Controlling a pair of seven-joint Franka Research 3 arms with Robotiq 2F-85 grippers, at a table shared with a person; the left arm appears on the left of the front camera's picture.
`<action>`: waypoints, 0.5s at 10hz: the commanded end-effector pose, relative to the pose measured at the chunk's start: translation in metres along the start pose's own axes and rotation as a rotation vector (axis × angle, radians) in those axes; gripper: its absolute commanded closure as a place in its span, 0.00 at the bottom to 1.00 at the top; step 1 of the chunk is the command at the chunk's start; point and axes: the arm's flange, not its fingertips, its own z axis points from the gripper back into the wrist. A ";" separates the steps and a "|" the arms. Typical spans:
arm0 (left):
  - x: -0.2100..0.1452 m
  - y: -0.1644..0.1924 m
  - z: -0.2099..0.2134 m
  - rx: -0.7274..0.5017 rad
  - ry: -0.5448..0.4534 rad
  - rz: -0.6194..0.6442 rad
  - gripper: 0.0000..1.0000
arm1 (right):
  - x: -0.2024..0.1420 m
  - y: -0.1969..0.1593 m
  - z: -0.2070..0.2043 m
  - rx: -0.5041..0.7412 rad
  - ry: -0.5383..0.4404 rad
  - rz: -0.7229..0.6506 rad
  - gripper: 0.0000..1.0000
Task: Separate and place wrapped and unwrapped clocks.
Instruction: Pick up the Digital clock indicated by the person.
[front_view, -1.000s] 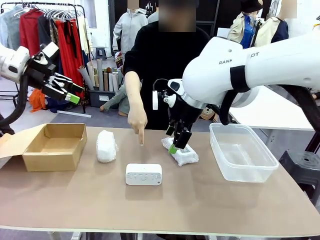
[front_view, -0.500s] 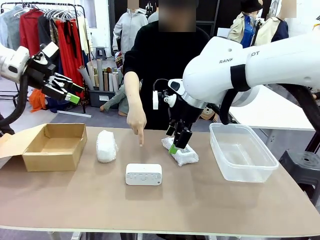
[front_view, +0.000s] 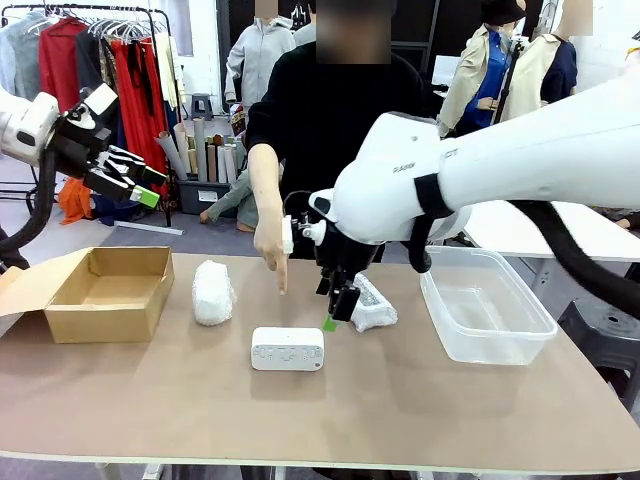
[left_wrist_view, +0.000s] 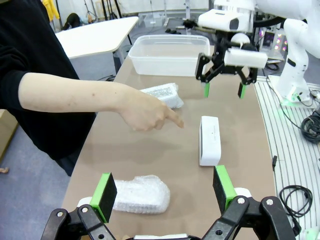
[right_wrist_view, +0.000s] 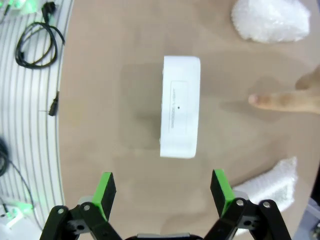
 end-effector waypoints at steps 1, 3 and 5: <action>0.001 0.000 0.001 -0.001 -0.002 -0.004 0.00 | 0.021 -0.014 -0.009 -0.010 0.040 -0.004 0.00; 0.001 0.000 0.001 -0.001 -0.002 -0.004 0.00 | 0.037 -0.011 -0.038 -0.018 0.094 -0.007 0.00; 0.001 0.000 0.001 -0.001 -0.002 -0.004 0.00 | 0.045 -0.010 -0.056 -0.060 0.100 0.004 0.00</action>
